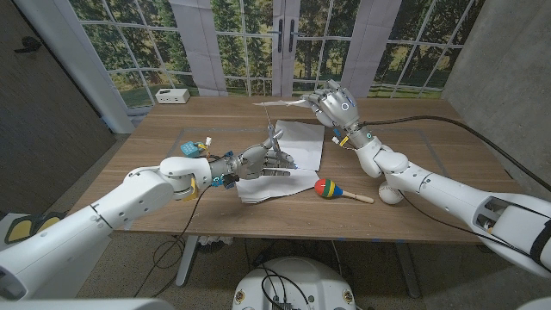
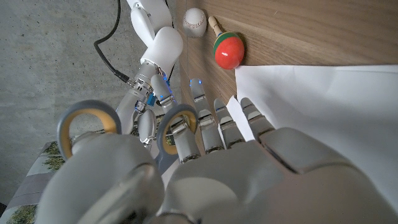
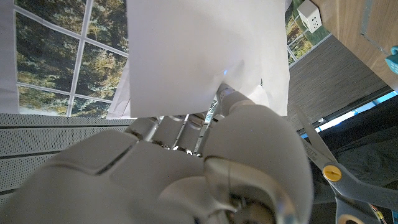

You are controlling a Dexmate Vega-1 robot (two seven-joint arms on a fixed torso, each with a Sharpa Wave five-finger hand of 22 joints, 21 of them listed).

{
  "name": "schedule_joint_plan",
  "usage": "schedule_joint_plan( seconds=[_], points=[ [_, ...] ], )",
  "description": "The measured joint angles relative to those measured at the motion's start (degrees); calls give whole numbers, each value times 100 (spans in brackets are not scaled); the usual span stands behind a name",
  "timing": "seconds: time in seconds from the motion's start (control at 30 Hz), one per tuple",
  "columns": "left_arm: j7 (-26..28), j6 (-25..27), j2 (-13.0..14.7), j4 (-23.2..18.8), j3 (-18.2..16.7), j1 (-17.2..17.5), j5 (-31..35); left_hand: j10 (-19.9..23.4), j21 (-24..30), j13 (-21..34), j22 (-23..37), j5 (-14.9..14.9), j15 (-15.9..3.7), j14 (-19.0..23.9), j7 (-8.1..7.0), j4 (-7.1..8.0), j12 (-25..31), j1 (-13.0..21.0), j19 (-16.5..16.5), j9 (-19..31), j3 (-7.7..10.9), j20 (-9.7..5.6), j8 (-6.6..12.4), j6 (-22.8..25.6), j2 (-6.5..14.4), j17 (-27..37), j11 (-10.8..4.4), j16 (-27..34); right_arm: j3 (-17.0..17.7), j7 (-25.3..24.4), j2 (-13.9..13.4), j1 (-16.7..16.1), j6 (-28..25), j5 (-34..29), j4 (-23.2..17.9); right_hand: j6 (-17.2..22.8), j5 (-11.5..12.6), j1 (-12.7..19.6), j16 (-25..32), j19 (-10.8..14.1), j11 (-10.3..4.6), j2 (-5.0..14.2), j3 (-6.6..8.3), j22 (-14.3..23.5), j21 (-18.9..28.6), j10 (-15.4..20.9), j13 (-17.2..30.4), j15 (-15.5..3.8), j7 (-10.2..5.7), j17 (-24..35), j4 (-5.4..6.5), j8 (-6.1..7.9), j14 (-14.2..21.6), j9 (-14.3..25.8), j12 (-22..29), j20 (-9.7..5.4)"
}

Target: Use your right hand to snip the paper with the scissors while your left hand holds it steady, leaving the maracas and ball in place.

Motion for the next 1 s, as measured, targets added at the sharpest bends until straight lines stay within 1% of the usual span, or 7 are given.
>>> schedule_joint_plan(
  seconds=[0.1, 0.3, 0.4, 0.53, 0.6, 0.7, 1.0],
  points=[
    [-32, 20, -2, 9, 6, -19, -15, 0, 0, -7, 0, 0, 0, 0, 0, 0, 0, 0, 0, 0, 0, 0, 0, 0, 0, 0, 0, 0, 5, -22, -11, -6, 0, -15, -11, 0, 0, 0, 0, 0, 23, 0, 0, 0, 0, -23, 0, 0, 0, 3, 0, 0, 0, -22, 0, 0],
    [-73, 48, -2, 17, 34, -54, -17, 0, 0, -17, 0, 0, 0, 0, 0, 0, 0, 0, 0, 0, 0, 0, -1, 0, 0, 0, 0, 0, 20, -31, -22, -24, 0, -21, -25, 0, 0, 0, 0, 1, 21, 0, 0, 0, 0, -22, -15, -12, 0, 0, 0, 0, -12, -28, -21, 0],
    [-96, 57, -3, 22, 56, -81, -12, 0, 0, -17, 0, 0, 0, 0, 0, 0, 0, 0, 0, 0, 0, 0, -1, 0, 0, 1, 0, 0, 27, -31, -22, -28, -2, -21, -26, 0, 0, 0, 0, 0, 21, 0, 21, 0, 0, -22, -38, -12, 0, 0, 21, 0, -12, -28, -21, 0],
    [-118, 75, -5, 26, 72, -100, 0, 0, 0, -17, 0, 0, 0, 0, 0, 0, 0, 0, 0, 18, 1, 0, -4, 0, 0, 1, 0, 0, 29, -31, -17, -29, 2, -18, -17, 0, 0, 0, 0, 1, 21, 0, 21, 1, 0, -22, -30, -12, 0, 0, 21, 0, -12, -28, -21, 0],
    [-122, 81, -7, 29, 76, -105, 0, 0, 0, -16, 0, 47, 0, 0, 0, 0, 0, 0, 0, 26, 1, 0, -4, 0, 0, 1, 0, 0, 30, -31, -16, -29, 8, -16, -12, 0, 0, 0, 0, 1, 21, 0, 21, 1, 0, -22, -23, -12, 0, 0, 21, 0, -12, -28, -21, 0],
    [-127, 86, -11, 32, 81, -106, 1, 0, 0, -16, 0, 49, 0, 0, 0, -24, 0, 1, 0, 26, 25, 0, -5, 0, 1, 1, 0, 0, 30, -31, -16, -31, 23, -7, -2, 0, 0, 0, 0, 1, 21, 0, 21, 1, 0, -22, -23, -12, 0, 0, 21, 0, -12, -28, -21, 0],
    [-165, 94, -21, 67, 104, -142, 12, 0, 0, -16, 0, 49, 0, 0, 0, -24, 0, -29, 0, 26, 25, 0, -5, 0, 31, 1, 0, 0, 38, -21, -35, -47, 68, 25, 7, 0, 0, 0, -45, 2, 21, 0, 21, 1, 0, -22, -35, -12, 0, 0, 21, 0, -11, -49, -20, 0]
  ],
)
